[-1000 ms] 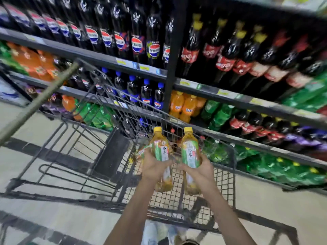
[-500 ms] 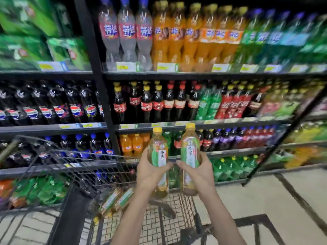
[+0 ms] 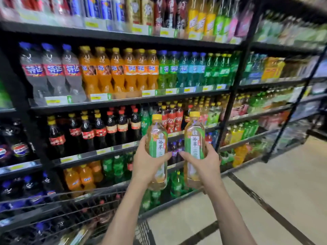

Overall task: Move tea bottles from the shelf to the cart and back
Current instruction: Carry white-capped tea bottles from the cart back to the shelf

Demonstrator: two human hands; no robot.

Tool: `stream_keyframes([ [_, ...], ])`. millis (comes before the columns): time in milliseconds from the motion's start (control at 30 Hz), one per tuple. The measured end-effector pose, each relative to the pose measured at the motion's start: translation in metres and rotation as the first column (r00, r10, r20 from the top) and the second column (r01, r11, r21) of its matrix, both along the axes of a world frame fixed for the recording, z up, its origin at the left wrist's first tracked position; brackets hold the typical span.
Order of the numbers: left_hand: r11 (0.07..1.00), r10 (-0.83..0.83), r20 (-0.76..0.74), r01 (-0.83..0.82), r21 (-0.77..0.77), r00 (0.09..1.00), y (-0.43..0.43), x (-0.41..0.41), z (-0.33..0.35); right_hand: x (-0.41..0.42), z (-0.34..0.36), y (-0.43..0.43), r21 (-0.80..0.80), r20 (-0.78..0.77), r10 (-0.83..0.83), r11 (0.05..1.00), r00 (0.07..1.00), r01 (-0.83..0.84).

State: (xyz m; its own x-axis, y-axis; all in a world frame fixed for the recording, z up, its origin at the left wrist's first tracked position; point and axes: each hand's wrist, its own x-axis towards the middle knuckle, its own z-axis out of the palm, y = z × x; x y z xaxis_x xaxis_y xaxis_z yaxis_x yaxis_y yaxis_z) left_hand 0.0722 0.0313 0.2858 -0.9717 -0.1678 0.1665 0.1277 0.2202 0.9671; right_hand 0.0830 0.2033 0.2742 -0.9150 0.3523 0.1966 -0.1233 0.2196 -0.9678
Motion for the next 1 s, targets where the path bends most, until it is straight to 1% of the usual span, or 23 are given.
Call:
stream_keyframes([
  [167,0.999,-0.054,-0.074,0.054,0.004,0.996,0.078,0.008,0.028,0.018,0.025,0.078,-0.006,-0.073,-0.063,0.998,0.995,0.062],
  [367,0.983,-0.182,-0.164,0.185,0.000,0.969,0.174,0.010,0.049,0.044,0.045,0.171,-0.030,-0.138,-0.158,0.987,0.978,0.155],
  [500,0.966,-0.256,-0.183,0.257,-0.019,0.949,0.227,0.002,0.064,0.046,0.057,0.221,-0.046,-0.170,-0.218,0.976,0.961,0.213],
  [700,0.940,-0.341,-0.236,0.337,-0.058,0.910,0.299,-0.021,0.082,0.032,0.068,0.281,-0.064,-0.193,-0.334,0.943,0.923,0.327],
  [800,0.912,-0.404,-0.261,0.407,-0.044,0.877,0.335,-0.038,0.088,0.021,0.072,0.313,-0.062,-0.198,-0.374,0.927,0.906,0.370],
  [900,0.889,-0.450,-0.259,0.457,-0.036,0.855,0.372,-0.062,0.092,0.000,0.072,0.351,-0.065,-0.197,-0.414,0.910,0.889,0.410],
  [1000,0.872,-0.483,-0.252,0.487,-0.050,0.839,0.412,-0.093,0.096,-0.030,0.075,0.387,-0.063,-0.209,-0.485,0.873,0.849,0.483],
])
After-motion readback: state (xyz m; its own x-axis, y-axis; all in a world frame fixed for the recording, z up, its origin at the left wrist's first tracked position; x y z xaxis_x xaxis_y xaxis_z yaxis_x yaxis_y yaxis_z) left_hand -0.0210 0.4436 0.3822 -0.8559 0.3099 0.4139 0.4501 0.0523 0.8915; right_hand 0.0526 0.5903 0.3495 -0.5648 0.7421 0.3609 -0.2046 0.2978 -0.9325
